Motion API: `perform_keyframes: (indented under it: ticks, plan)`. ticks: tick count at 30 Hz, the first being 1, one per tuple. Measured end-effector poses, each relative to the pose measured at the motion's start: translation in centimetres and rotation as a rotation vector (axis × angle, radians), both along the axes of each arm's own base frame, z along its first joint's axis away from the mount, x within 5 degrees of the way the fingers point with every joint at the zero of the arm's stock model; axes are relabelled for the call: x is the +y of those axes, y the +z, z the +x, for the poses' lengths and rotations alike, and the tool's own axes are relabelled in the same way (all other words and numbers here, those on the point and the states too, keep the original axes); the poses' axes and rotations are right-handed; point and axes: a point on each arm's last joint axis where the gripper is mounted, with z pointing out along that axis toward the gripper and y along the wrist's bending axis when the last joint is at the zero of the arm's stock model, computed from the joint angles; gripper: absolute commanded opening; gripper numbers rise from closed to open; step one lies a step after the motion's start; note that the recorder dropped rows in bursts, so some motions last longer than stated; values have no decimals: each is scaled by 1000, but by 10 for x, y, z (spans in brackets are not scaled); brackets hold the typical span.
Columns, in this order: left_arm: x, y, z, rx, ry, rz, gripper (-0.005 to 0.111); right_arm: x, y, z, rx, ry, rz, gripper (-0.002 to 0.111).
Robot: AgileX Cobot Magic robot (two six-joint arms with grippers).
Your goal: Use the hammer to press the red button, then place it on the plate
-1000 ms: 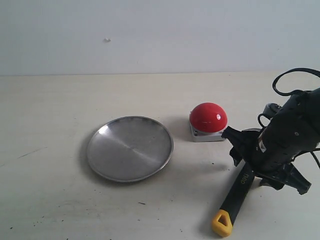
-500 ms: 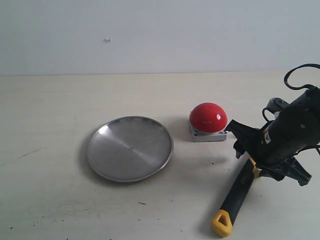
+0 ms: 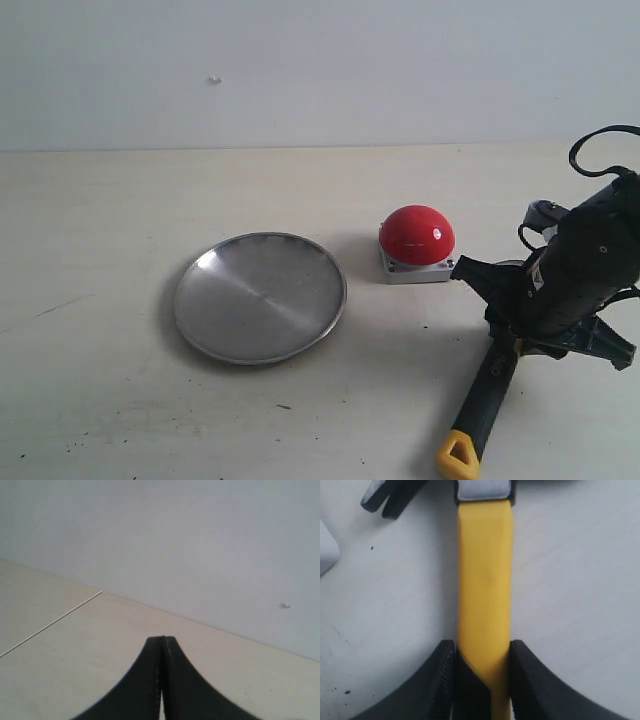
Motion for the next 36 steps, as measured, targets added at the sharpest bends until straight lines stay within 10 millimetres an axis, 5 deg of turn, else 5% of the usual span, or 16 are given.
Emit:
perform_keyframes:
  ticks: [25, 36]
  plan:
    - [0, 0, 0, 0, 0, 0, 0, 1, 4, -4, 22, 296, -69, 0]
    - [0, 0, 0, 0, 0, 0, 0, -2, 29, -10, -11, 309, -76, 0]
